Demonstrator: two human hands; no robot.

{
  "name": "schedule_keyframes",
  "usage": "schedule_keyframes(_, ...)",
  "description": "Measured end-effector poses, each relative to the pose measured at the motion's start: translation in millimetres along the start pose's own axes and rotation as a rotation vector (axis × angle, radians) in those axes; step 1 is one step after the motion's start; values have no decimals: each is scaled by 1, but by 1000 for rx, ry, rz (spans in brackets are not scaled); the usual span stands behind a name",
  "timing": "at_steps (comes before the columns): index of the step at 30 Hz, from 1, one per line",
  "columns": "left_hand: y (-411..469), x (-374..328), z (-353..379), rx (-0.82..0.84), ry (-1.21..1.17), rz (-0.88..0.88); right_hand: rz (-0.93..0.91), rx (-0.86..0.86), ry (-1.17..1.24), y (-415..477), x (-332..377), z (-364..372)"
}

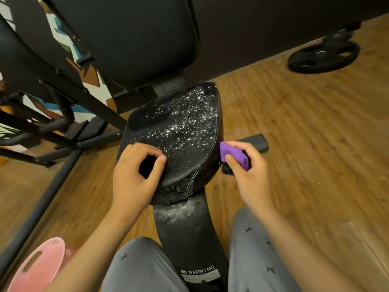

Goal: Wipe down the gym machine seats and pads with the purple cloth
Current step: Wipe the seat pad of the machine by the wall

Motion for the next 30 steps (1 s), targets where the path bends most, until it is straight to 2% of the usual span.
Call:
schedule_keyframes(10,2,3,3,26,19,-4,-68,-22,-82,133,-38,6)
schedule_keyframes(15,1,4,3,18,13,-10,-15,-27,-92,187,-55,10)
schedule_keyframes(20,0,5,4,-26,-7,-7,69,68,-103,226,-63,12)
schedule_keyframes(24,-1,8,4,-72,-21,2,116,136,-105,241,-67,18)
schedule_keyframes(30,-3,9,5,-99,-32,-3,133,41,11,198,-63,1)
Point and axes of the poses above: each hand's wrist, its own y-axis towards the middle knuckle, its own z-axis out of the palm, x = y × z, the point moved 4 cm from there along y, towards the middle knuckle, and after that the axes turned 12 degrees about y, right-handed, at the moved point
